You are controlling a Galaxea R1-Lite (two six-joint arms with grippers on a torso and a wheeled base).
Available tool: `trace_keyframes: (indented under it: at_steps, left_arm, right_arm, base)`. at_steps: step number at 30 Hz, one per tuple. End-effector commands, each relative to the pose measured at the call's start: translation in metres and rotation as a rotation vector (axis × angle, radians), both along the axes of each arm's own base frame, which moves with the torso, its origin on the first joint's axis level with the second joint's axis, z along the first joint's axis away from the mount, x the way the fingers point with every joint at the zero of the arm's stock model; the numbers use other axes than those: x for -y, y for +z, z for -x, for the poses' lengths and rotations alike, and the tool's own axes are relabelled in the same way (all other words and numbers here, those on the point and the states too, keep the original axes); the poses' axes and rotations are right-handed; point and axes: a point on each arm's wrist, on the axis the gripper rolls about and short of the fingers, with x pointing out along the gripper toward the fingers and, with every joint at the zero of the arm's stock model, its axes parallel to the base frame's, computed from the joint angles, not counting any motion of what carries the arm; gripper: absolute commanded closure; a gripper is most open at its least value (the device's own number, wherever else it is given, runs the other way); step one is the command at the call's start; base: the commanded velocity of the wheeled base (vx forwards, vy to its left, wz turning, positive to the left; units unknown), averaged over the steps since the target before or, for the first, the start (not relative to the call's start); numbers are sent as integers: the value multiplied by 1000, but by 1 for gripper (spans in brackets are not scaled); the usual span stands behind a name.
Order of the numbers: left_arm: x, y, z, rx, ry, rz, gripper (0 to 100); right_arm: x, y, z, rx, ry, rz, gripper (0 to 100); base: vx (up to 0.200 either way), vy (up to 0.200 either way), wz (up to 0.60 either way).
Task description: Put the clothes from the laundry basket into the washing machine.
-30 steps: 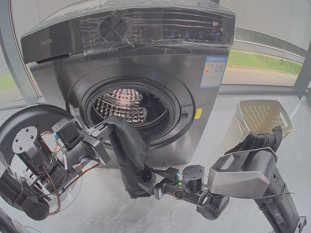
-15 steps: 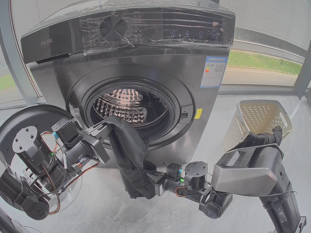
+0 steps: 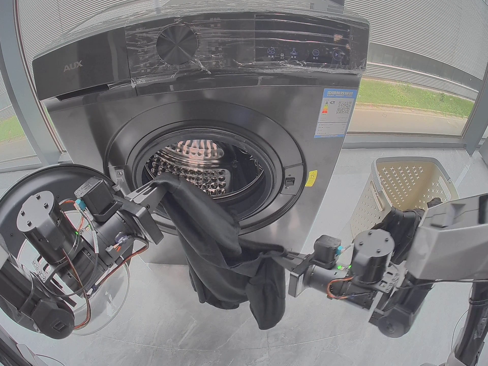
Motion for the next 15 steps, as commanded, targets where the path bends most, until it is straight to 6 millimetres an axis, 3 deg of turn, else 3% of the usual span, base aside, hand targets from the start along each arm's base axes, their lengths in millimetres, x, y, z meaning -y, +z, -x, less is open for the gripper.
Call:
trace_keyframes:
  at_steps: [1,15]
  left_arm:
    - [-12,7,-6,27,54,14,100]
    - [-17,5,1,18,68,8,100]
  right_arm:
    - [44,70,18,160,-58,-103,100]
    - [41,131,3,362,-101,-266,100]
  base:
    - [0,0,0]
    - [0,0,0]
